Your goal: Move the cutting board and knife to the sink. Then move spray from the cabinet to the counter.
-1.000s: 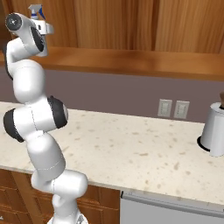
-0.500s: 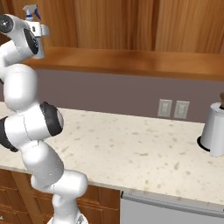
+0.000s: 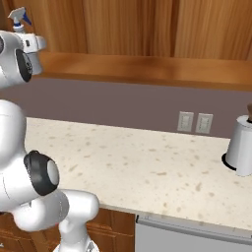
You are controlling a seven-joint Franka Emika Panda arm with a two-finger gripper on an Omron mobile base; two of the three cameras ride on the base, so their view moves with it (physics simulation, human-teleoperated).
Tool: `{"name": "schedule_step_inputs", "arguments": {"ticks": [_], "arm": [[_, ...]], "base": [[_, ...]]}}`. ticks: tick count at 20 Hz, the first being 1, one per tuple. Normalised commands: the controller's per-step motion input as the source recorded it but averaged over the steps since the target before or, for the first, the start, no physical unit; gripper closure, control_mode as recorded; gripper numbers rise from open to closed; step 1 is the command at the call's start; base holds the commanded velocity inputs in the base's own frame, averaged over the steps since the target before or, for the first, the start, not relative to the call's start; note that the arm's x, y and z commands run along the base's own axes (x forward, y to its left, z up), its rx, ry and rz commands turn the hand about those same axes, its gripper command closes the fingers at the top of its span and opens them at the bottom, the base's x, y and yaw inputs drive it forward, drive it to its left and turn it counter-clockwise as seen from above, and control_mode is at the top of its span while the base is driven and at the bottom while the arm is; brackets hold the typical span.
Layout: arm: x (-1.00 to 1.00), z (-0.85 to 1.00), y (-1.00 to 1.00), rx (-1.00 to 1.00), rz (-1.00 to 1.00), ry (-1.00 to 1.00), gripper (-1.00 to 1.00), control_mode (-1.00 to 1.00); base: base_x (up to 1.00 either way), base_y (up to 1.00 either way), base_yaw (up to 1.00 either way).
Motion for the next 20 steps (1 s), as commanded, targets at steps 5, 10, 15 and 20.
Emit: {"name": "schedule_step_inputs", "arguments": {"ticks": [5, 10, 15, 20], "arm": [[-1.00, 0.00, -0.50, 0.00, 0.17, 0.00, 1.00, -1.00], [-0.98, 0.00, -0.65, -0.01, 0.26, 0.02, 1.00, -1.00], [-0.63, -0.13, -0.60, -0.11, 0.36, 0.11, 1.00, -1.00], [-0.31, -0.51, -0.37, -0.19, 0.33, 0.14, 1.00, -1.00]], "base": [[0.00, 0.00, 0.00], [0.00, 0.00, 0.00], [0.00, 0.00, 0.00], [0.00, 0.00, 0.00]]}}
